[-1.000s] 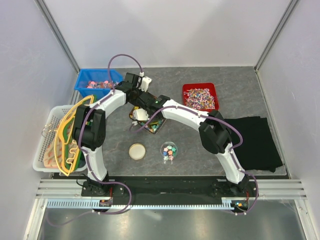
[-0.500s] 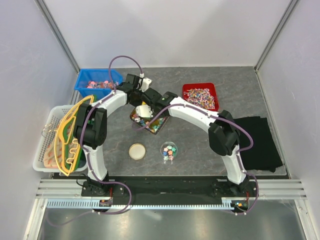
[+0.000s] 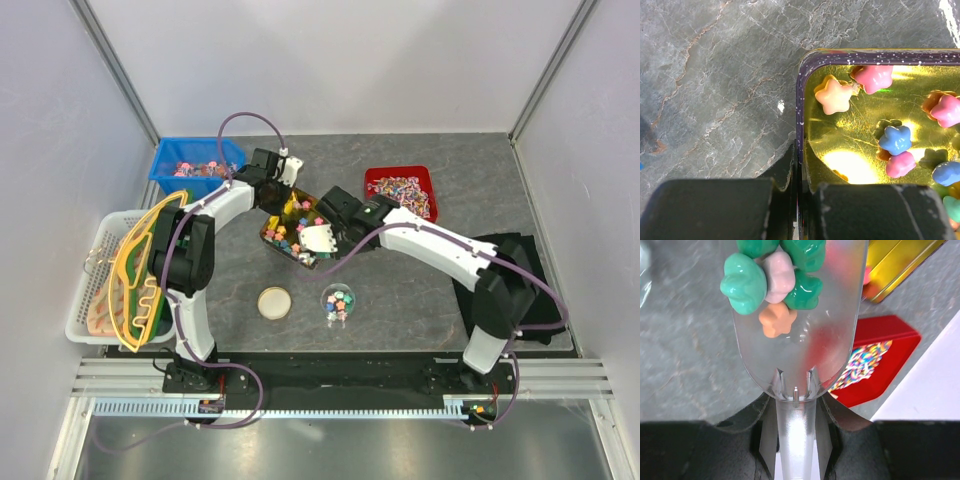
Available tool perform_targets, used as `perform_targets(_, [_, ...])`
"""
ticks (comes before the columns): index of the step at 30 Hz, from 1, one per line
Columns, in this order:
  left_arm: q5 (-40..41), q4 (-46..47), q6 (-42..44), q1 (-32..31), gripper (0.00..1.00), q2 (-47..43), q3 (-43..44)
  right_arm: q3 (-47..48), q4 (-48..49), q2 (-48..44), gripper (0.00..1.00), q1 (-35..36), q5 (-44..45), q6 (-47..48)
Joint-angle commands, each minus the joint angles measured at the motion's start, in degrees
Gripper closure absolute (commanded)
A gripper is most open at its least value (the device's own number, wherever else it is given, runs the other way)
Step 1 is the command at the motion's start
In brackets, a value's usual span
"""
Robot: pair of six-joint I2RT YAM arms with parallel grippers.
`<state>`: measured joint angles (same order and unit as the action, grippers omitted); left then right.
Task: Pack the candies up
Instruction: Scoop the fake candies from the storage box.
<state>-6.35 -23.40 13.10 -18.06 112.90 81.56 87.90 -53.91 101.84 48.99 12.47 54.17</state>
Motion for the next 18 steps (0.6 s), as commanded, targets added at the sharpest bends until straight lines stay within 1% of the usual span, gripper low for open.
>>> perform_targets(1, [-2.4, 2.7, -2.4, 0.1, 0.98, -0.5, 2.0, -5.4, -1.5, -7.1, 1.00, 0.2, -2.4, -0.1])
perform_targets(7, [-2.0, 2.8, -2.1, 0.4, 0.98, -0.8, 2.1, -13.4, -2.3, -13.3, 1.00, 1.8, 0.0, 0.2])
perform_targets(11, [-1.9, 2.7, -2.0, 0.7, 0.98, -0.7, 2.0, -16.0, -3.6, -16.1, 1.00, 2.9, 1.6, 0.0])
perform_targets(15, [-1.8, 2.7, -1.9, 0.8, 0.98, -0.6, 2.2, -18.9, -4.3, -17.8, 1.00, 5.1, 6.5, -0.6])
perform_targets(16, [-1.7, 2.8, -1.9, 1.0, 0.98, -0.5, 2.2, -19.5, -4.3, -17.9, 1.00, 6.2, 9.6, -0.8])
perform_targets(18, [-1.6, 2.7, -1.9, 1.1, 0.98, -0.1, 2.3, -20.6, -4.4, -17.8, 1.00, 7.3, 11.5, -1.3])
